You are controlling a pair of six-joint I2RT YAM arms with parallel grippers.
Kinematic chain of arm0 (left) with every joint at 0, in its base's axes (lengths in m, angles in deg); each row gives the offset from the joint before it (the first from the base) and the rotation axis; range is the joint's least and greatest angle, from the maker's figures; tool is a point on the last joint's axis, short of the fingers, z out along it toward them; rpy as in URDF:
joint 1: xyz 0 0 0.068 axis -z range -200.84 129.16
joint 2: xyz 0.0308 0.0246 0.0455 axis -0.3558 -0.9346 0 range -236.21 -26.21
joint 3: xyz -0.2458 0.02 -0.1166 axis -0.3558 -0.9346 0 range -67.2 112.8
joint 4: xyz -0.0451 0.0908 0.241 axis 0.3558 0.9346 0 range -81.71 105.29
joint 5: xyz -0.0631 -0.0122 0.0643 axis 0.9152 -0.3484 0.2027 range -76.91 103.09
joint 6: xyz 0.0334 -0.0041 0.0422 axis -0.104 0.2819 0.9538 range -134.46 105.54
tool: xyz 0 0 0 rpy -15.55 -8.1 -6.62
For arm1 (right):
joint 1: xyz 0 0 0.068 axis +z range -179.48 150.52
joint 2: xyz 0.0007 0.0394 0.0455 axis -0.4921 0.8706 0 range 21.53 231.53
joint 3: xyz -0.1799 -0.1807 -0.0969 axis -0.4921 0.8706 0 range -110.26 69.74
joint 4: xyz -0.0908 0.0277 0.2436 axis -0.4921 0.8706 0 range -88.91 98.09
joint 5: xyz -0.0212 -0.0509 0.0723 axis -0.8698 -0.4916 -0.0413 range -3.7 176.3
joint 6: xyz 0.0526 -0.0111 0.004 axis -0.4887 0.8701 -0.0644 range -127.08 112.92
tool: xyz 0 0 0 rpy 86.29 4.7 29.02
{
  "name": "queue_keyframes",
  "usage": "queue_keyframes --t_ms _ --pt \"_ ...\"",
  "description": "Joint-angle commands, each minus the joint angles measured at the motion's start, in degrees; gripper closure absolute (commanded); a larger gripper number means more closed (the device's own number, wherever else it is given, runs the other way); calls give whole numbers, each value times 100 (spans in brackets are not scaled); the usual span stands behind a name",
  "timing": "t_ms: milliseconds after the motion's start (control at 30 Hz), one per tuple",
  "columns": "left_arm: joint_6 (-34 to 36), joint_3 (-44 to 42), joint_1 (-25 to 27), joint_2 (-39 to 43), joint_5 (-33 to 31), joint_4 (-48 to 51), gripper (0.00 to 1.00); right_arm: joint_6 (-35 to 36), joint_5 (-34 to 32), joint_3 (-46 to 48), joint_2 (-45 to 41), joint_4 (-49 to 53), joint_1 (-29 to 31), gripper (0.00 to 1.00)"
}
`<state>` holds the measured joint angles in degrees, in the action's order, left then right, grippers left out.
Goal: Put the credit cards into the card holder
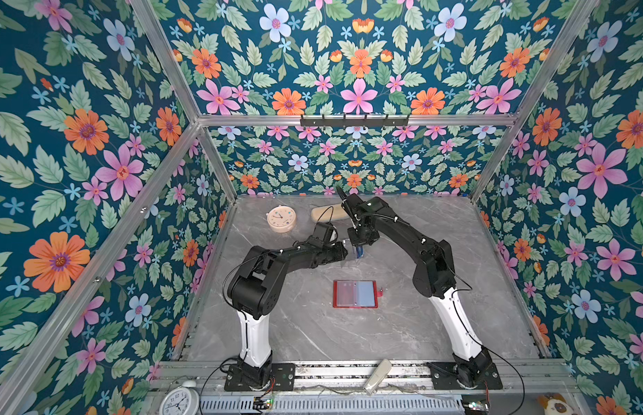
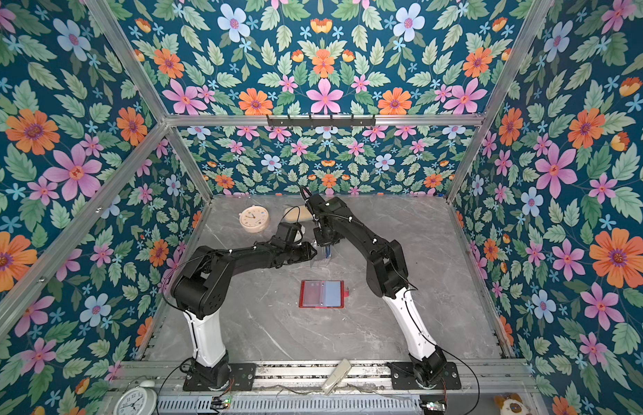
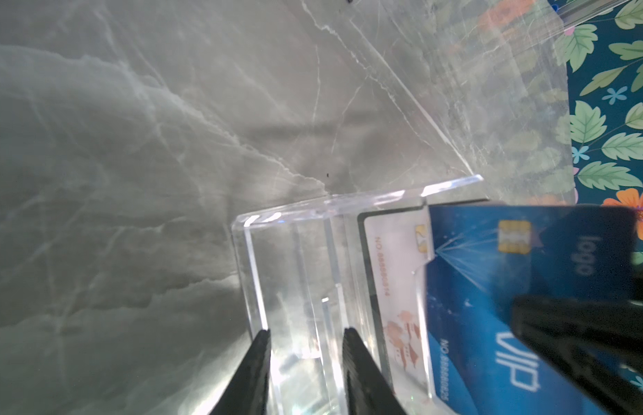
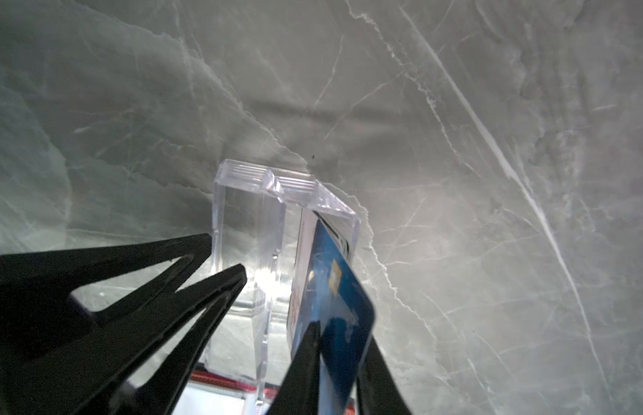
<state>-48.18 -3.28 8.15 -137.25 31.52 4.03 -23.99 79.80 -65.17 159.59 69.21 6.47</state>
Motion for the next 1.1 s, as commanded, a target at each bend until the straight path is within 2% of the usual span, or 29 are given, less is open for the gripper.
queue_keyframes --t_ms 0,167,367,667,867,1067 --pt "39 -21 -8 -5 -230 302 65 78 -229 -66 -73 245 27 80" --pt "26 -24 -8 -9 -228 302 65 100 -233 -109 -53 277 33 81" --pt "24 -20 -11 -27 -198 302 65 101 -221 -149 -109 321 52 87" --pt "14 -30 -8 -9 -53 245 64 76 32 -23 -353 178 64 91" --pt "14 -33 -8 19 223 122 61 60 312 359 -728 -95 68 100" --pt "109 -82 -3 240 582 -83 54 -41 496 1484 -1625 -833 57 100"
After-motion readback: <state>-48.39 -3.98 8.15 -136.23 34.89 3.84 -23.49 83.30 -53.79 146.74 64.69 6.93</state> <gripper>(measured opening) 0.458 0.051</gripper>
